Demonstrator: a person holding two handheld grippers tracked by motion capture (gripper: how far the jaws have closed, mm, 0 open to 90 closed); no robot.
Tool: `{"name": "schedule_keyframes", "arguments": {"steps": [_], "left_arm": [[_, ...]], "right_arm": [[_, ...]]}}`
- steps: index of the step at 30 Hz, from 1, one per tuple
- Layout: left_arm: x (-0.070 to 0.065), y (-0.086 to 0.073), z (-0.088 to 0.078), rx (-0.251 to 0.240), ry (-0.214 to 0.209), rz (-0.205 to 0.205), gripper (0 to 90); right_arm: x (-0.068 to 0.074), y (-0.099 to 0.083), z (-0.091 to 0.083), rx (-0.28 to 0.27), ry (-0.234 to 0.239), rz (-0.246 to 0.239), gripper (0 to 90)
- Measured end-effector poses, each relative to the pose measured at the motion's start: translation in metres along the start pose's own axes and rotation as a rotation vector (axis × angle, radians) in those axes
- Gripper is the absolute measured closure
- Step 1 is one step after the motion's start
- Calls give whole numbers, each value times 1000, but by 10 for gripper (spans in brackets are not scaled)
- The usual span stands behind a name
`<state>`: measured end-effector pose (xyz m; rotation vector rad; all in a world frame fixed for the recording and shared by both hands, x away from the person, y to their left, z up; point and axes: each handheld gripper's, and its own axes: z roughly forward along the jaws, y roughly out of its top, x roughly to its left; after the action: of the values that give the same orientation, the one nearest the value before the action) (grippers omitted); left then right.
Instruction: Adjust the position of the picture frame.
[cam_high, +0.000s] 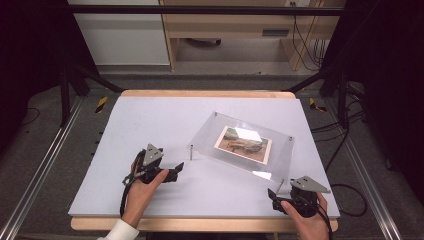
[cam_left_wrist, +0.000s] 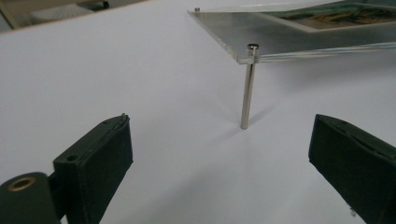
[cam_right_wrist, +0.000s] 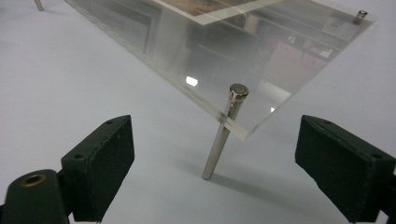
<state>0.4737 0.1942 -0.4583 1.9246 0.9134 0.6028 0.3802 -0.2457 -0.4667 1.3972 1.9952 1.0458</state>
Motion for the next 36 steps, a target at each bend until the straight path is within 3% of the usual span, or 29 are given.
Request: {"name": "schedule_keyframes", "arguments": {"steps": [1,3,8,14,18,23,27,28,29,30,31,32,36], "left_arm": [[0,0,0,0,0,0,58],[2,-2,-2,-7,11,5,58],[2,-3,-2,-4,32,13,62],[-1,-3,-2,22,12,-11,71],[-3,-2,-2,24,0,-36,75],[-6,0,-1,20,-13,-34,75],[-11,2,2,13,-8,-43,97],[-13,4,4,8,-12,-54,108],[-13,4,4,8,-12,-54,126],[-15,5,5,7,-17,-42,158],[-15,6,6,5,-19,-35,158],[-17,9,11,7,-21,-33,185],[-17,12,22,18,-50,-53,254]], "right_arm": [[0,0,0,0,0,0,128],[-2,-1,-1,3,0,18,217],[-6,-7,-3,16,-3,23,276],[-8,-13,-3,4,-8,5,343],[-9,-14,-3,-8,0,20,352],[-8,-11,0,-15,4,42,298],[-10,-8,8,-30,18,56,351],[-11,-6,13,-36,26,60,456],[-11,-6,13,-36,26,60,456],[-13,-6,16,-44,32,65,539],[-13,-6,16,-44,32,65,539],[-15,-6,17,-55,45,79,643],[-17,-6,17,-72,72,91,751]]}}
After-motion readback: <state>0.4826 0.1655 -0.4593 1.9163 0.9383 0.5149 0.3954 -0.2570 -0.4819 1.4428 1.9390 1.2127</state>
